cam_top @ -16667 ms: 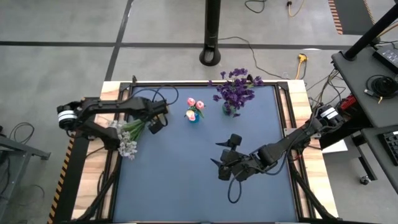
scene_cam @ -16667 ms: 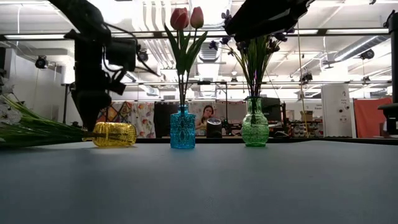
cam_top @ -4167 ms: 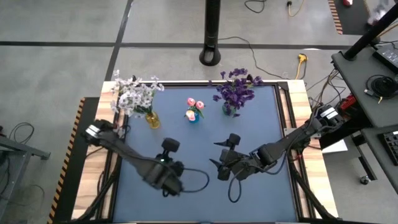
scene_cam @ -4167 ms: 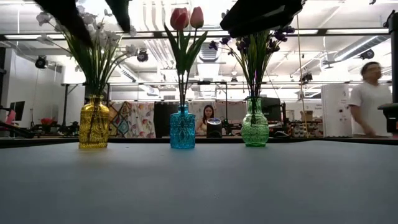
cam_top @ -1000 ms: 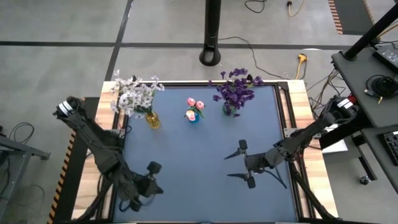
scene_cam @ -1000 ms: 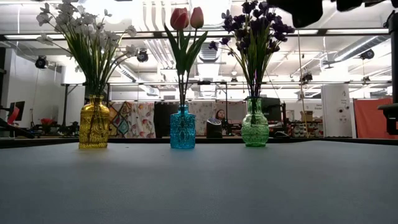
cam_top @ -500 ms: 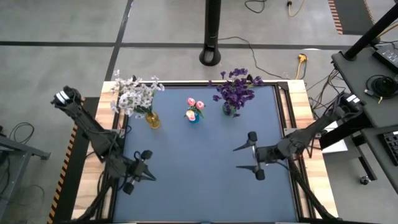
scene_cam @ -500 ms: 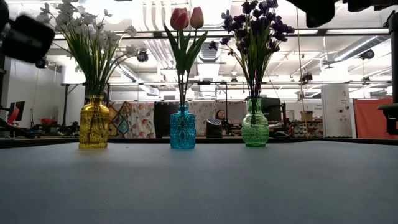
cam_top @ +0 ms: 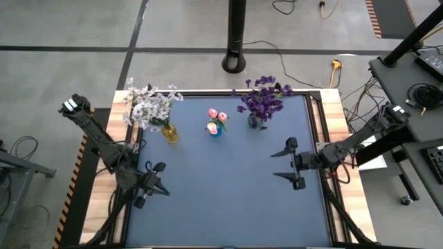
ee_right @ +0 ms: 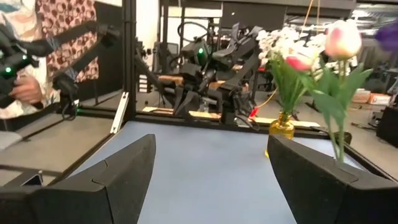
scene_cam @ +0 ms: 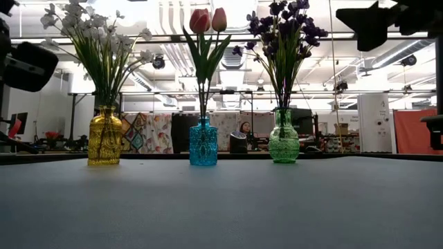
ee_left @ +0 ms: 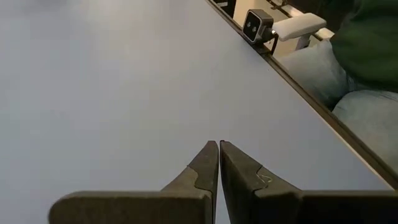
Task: Sort flowers into vase by color
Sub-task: Return to Home Position
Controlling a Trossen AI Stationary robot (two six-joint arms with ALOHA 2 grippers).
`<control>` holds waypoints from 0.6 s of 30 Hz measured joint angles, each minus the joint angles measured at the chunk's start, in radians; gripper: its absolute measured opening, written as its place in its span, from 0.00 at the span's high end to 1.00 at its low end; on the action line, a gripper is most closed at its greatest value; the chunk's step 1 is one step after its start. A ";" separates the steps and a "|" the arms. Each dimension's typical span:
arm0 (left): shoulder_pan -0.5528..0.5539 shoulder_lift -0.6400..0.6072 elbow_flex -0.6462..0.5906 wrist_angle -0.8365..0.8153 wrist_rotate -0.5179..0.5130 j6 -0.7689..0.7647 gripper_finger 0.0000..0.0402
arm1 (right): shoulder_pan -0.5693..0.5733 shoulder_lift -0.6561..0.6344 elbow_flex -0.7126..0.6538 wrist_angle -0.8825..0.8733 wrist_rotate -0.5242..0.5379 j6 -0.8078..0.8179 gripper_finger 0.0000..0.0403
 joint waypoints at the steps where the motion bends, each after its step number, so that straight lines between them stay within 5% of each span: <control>1: 0.001 -0.013 -0.009 -0.002 -0.003 0.003 1.00 | -0.004 -0.015 -0.007 0.001 0.000 0.000 0.25; 11: 0.069 -0.147 -0.077 0.001 -0.056 0.096 1.00 | -0.034 -0.091 -0.025 -0.001 0.000 -0.047 0.25; 18: 0.190 -0.221 -0.083 -0.027 0.082 0.221 1.00 | -0.066 -0.107 -0.027 -0.010 0.000 -0.076 0.25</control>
